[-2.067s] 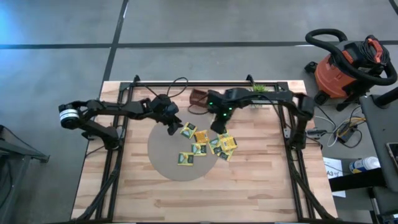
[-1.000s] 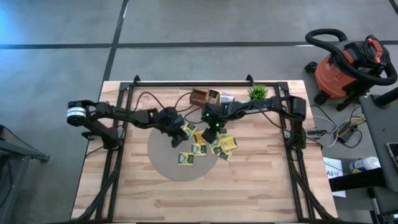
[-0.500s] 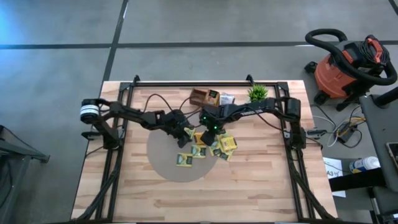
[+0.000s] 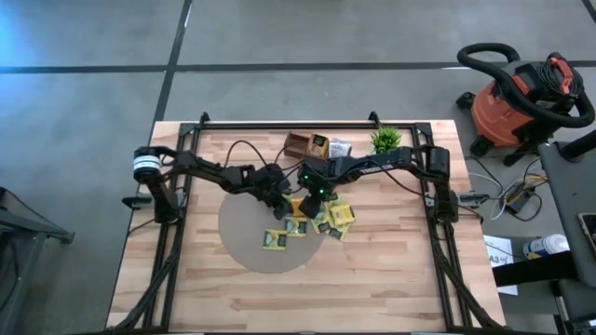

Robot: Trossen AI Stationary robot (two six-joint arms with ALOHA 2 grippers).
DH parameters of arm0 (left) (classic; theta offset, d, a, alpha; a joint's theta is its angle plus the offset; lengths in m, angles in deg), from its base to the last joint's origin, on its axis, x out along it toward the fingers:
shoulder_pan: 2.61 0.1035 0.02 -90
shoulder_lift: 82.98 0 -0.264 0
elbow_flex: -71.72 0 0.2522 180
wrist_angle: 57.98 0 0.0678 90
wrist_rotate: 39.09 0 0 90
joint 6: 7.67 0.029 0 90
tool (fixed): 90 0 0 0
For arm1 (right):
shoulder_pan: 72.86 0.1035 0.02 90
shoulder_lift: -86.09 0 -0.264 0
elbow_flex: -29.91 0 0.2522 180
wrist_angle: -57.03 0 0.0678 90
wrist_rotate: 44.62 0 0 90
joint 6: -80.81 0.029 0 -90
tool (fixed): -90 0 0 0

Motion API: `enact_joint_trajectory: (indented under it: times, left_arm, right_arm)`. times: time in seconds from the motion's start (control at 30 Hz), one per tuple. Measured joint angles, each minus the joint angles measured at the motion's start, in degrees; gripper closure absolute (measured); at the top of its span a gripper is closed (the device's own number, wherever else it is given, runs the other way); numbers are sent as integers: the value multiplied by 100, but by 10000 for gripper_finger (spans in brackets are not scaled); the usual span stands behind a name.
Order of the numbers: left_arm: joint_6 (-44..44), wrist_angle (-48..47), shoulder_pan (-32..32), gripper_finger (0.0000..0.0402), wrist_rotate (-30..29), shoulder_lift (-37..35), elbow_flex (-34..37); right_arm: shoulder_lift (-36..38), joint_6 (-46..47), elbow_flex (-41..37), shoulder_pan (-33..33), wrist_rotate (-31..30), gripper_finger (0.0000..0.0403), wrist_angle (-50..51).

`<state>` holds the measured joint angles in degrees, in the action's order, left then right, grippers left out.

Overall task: Pick & Place Tea
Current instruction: Put the red tea sachet into the middle compartment of the wooden organizer

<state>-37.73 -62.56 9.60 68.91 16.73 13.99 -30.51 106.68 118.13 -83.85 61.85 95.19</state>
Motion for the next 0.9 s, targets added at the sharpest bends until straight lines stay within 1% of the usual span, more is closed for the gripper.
enact_joint_trajectory:
  times: [0.1,0.23,0.37,0.53,0.73,0.8,0.9]
  left_arm:
    - [-19,40,-4,248,-11,12,-45]
    - [-23,93,-4,248,-203,2,-75]
    - [-15,125,-4,259,-306,-1,-80]
    - [107,130,-11,302,-306,-9,-78]
    - [304,140,-17,384,-397,-109,-80]
    - [442,128,-31,395,-561,-243,-80]
    - [816,-78,-65,399,-887,-557,-82]
  right_arm:
    - [-2,26,-2,0,-5,278,-59]
    - [-4,51,-2,0,-13,276,-124]
    - [-10,59,-2,25,-16,273,-191]
    - [-2,71,27,37,-15,274,-233]
    - [236,-88,243,39,-30,280,-99]
    - [357,-248,321,41,-37,279,117]
    - [588,-541,425,33,-46,278,467]
